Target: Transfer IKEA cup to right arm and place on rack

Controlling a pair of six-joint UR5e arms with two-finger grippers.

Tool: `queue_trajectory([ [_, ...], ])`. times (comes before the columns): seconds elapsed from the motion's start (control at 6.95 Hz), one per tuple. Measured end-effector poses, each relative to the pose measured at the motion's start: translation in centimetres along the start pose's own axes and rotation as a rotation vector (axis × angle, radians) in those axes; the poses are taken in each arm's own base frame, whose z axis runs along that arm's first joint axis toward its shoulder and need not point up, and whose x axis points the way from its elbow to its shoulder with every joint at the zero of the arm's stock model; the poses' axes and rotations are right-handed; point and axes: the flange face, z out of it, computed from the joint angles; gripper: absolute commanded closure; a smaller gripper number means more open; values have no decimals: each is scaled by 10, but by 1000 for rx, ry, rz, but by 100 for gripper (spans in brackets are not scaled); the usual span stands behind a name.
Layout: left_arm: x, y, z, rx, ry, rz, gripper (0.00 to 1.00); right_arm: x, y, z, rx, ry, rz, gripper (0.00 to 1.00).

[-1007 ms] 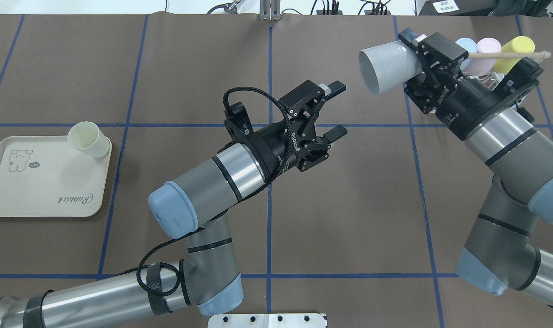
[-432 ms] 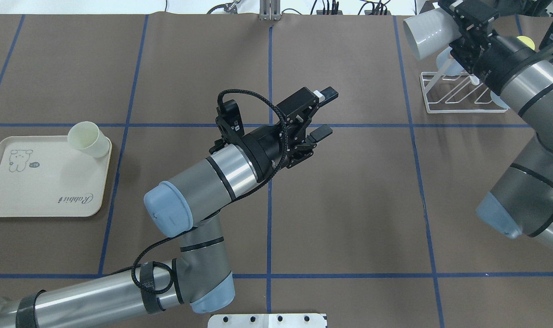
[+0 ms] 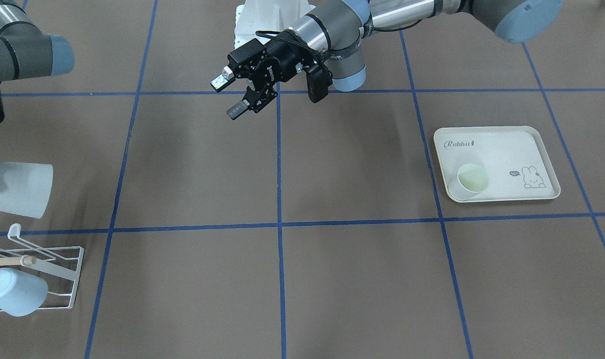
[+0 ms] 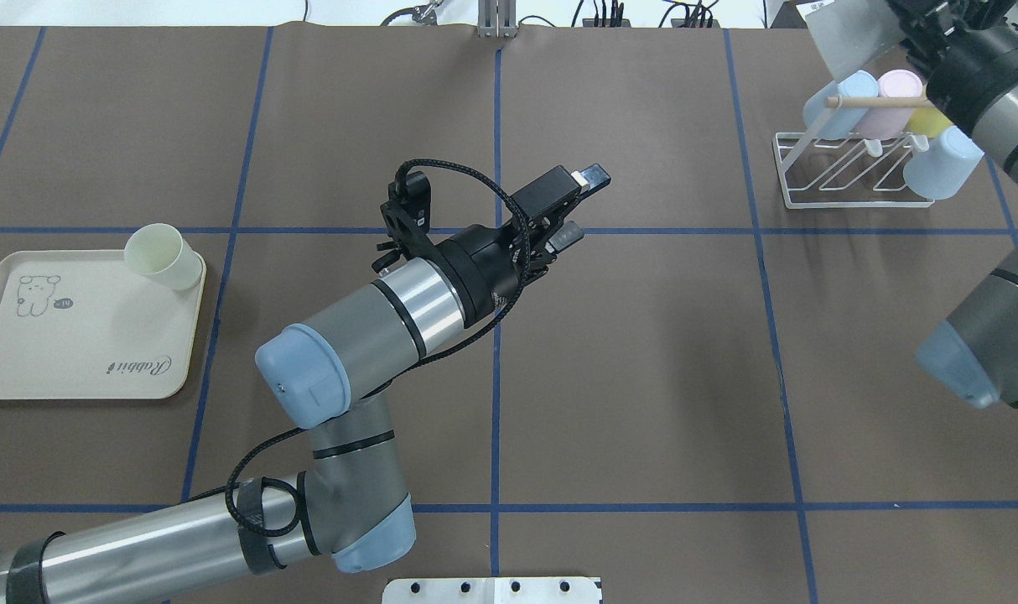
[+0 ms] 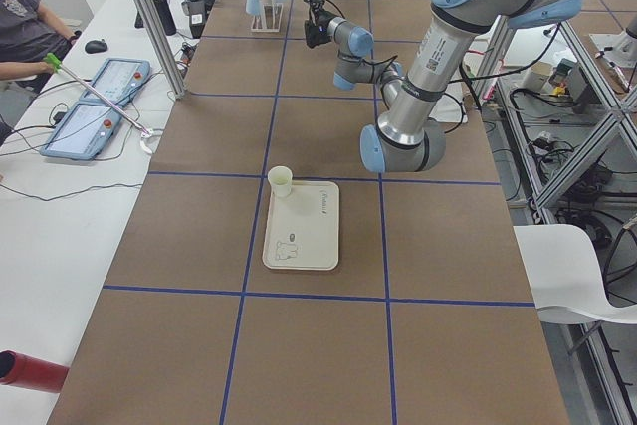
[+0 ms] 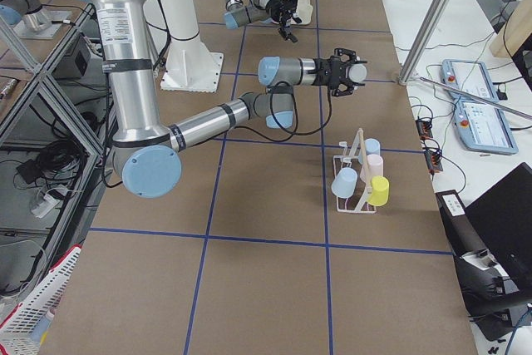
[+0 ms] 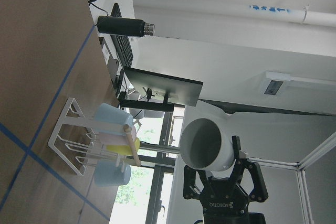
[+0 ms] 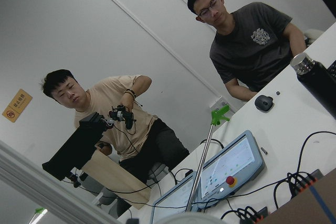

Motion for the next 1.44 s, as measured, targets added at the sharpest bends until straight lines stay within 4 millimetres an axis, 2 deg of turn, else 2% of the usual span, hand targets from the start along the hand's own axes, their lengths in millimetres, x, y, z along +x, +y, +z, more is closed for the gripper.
queue_trajectory([
  [0.43,9,-30,-28,59,-111,99,0,28,-38,-36,69,146,-277,100],
  [0.72,7,-72,-62,116,-196,215,0,62,-51,-56,103,259,-489,100],
  [1.01,16,-113,-83,161,-323,325,0,88,-59,-69,104,351,-665,100],
  [1.44,20,-191,-117,167,-513,422,0,104,-58,-67,83,453,-792,100],
])
